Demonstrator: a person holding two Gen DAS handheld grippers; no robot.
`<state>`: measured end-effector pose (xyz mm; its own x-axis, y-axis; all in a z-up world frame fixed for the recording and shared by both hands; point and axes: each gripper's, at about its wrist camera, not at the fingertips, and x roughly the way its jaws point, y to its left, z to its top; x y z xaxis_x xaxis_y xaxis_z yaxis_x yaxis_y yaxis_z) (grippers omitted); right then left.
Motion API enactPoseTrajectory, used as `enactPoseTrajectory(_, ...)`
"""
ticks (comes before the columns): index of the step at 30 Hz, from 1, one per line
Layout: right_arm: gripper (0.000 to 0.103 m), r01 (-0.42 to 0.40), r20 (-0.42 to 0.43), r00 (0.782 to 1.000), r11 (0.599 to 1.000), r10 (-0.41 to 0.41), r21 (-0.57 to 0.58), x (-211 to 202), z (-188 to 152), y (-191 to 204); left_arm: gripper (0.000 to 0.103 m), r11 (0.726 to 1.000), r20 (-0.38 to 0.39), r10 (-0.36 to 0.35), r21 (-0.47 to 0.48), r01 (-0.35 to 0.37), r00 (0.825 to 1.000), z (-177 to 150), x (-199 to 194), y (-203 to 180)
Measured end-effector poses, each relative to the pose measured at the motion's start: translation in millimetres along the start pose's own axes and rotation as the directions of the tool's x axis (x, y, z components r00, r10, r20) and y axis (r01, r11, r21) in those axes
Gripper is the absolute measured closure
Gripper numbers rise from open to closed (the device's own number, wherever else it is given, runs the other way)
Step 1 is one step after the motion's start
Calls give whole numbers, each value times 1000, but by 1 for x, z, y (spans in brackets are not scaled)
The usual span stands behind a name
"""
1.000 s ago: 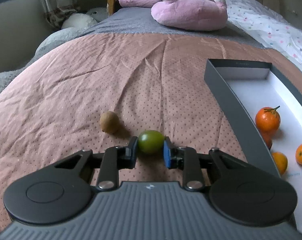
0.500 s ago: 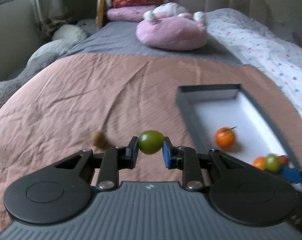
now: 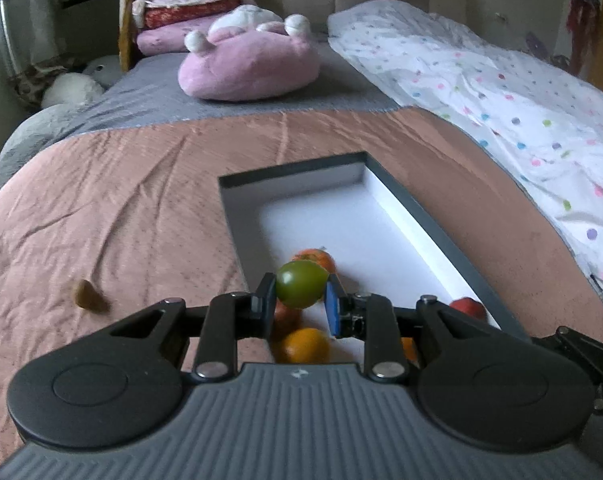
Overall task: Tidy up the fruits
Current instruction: 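Carry both green fruits into the box and open both tools, then move the left tool to the brown fruit and grasp it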
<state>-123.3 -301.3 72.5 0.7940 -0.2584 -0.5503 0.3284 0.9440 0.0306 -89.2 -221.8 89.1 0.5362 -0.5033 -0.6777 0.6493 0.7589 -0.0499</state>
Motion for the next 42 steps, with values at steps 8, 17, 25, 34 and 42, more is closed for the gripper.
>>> enactPoseTrajectory(8,58,-13,-7,1000,1000,13,-20,-27,-8,13,73,999,-7,-20,33,20,1000,-1,5,-15)
enactPoseTrajectory(17,57,-11,-26,1000,1000,11,-12,-32,-14,15,72,992,-30,-65,104,68,997,-3,6,-22)
enactPoseTrajectory(25,57,-13,-30,999,999,12,-29,-26,-15,18,72,989,-45,-77,124,83,996,-7,8,-17)
enactPoseTrajectory(34,57,-7,-36,999,999,6,-38,-12,-10,25,56,993,-46,-91,73,94,995,-13,7,3)
enactPoseTrajectory(42,51,13,-19,1000,998,-14,-69,-5,-3,35,46,996,-9,-85,36,86,996,-13,1,25)
